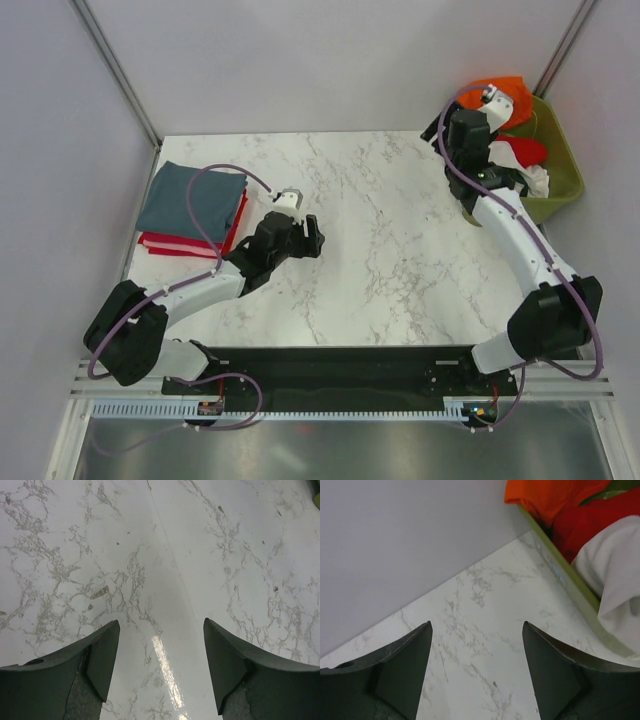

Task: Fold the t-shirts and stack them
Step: Grab the tshirt from the pile

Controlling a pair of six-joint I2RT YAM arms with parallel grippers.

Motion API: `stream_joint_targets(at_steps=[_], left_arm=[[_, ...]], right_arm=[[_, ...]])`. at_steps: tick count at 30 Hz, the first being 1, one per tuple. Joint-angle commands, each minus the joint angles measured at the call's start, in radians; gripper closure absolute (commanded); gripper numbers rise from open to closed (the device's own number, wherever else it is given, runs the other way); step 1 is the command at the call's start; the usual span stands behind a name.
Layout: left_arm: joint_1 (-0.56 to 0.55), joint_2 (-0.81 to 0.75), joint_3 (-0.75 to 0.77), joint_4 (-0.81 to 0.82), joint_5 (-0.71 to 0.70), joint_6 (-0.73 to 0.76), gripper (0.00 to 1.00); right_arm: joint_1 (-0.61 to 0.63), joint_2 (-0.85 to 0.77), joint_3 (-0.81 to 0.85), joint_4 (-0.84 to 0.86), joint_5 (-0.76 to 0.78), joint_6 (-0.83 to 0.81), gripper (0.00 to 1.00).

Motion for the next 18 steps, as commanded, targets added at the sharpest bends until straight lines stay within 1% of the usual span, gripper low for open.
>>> stream_joint_targets(at_steps=[1,2,7,8,10,12,13,14,18], left_arm=[[-0.004,0.004,0.002,0.052,0.002,0.045,0.25],[-0.004,0.005,0.002,0.053,0.003,0.047,0.25],[-0.004,-0.002,0.000,0.056,0.003,0.050,0.25],[-0.004,-0.004,-0.001,0.055,0.000,0.053,0.25],[-0.004,-0.007,-0.001,0.055,-0.003,0.057,0.25],[-0.004,-0.019,-0.003,0.055,-0.009,0.070,0.25],[-0.004,-0.027,-0.004,0.055,-0.015,0.073,0.25],[-0.004,-0.031,-0.009,0.055,-0.024,0.082,0.25],[-0.004,-0.050,-0.015,0.055,-0.043,0.091,0.25]], right_arm=[[-0.108,0.103,0.143,-0.022,-0.032,0.062,0.20],[-0.127,0.157,0.170,-0.014,-0.038,0.070,0.20],[-0.227,0.318,0.345,0.030,-0.080,0.113,0.19],[-0.238,0.378,0.371,0.042,-0.090,0.124,0.19],[-0.267,0.439,0.452,0.047,-0.109,0.135,0.19],[-0.271,0.527,0.533,0.061,-0.158,0.145,0.19],[-0.308,0.556,0.561,0.064,-0.167,0.152,0.19],[-0.316,0.614,0.587,0.072,-0.182,0.167,0.19],[-0.342,0.751,0.737,0.089,-0.244,0.201,0.20]])
